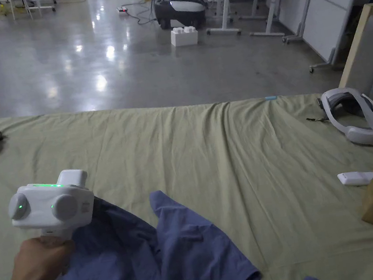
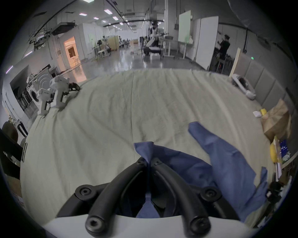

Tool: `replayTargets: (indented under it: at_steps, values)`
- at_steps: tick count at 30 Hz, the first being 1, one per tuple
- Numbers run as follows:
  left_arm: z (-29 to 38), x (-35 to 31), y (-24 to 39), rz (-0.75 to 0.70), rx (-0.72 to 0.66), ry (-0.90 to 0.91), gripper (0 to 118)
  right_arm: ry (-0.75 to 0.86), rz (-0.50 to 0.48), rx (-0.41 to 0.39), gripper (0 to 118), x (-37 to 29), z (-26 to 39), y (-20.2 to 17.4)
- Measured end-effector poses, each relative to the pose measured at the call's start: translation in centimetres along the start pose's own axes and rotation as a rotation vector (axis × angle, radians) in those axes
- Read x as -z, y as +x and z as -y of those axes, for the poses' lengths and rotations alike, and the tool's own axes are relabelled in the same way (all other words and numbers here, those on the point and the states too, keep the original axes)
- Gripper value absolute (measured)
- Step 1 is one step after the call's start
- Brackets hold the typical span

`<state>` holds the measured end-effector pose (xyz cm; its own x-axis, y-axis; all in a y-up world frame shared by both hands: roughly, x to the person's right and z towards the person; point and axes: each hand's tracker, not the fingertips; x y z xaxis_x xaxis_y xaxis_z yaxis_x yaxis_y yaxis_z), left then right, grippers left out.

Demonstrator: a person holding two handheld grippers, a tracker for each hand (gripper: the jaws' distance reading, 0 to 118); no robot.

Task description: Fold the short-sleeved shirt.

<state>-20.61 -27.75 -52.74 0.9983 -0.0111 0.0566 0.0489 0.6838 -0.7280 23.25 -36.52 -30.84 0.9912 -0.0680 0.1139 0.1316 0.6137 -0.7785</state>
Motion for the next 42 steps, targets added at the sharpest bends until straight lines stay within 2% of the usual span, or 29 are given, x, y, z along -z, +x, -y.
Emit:
replayTargets:
  at_steps: [2, 4, 6, 7, 8, 12, 22, 29, 35, 42]
  values:
    - [1.3, -3.5, 0.0, 0.004, -0.013, 0.041, 5, -0.055, -0.039, 0.04, 66, 1.4, 0.0, 0.1]
    - [2.2, -4.0, -0.9, 0.013, -0.009, 0.062, 5, -0.09, -0.061, 0.047, 59, 2.5, 0.3, 0.0]
    - [3.7, -5.9, -1.2, -0.005, -0.001, 0.08, 5, -0.07, -0.064, -0.003, 28, 3.0, 0.7, -0.5]
    - [4.4, -6.8, -1.3, -0.006, 0.001, 0.09, 5, -0.03, -0.055, -0.044, 19, 3.0, 1.0, -0.9]
    - [5.2, -7.9, -1.2, -0.013, 0.003, 0.096, 5, -0.044, -0.036, -0.07, 15, 2.9, 1.0, -1.3]
    - [6.6, -11.2, -1.9, -0.018, -0.007, 0.138, 5, -0.027, -0.036, -0.077, 13, 1.7, 0.4, -1.3]
    - [2.6, -23.1, -5.8, -0.087, -0.037, 0.323, 5, 0.279, -0.029, -0.133, 12, -8.7, -7.1, -1.1]
    - [-0.3, -31.8, -9.3, -0.159, -0.047, 0.435, 5, 0.425, -0.01, -0.156, 12, -14.4, -14.1, -1.2]
    - [-2.4, -35.8, -13.7, -0.208, -0.132, 0.477, 6, 0.527, 0.028, -0.153, 12, -18.6, -20.3, -1.0]
    - [-4.5, -36.4, -17.8, -0.238, -0.208, 0.5, 6, 0.6, 0.058, -0.16, 12, -21.4, -25.9, -1.4]
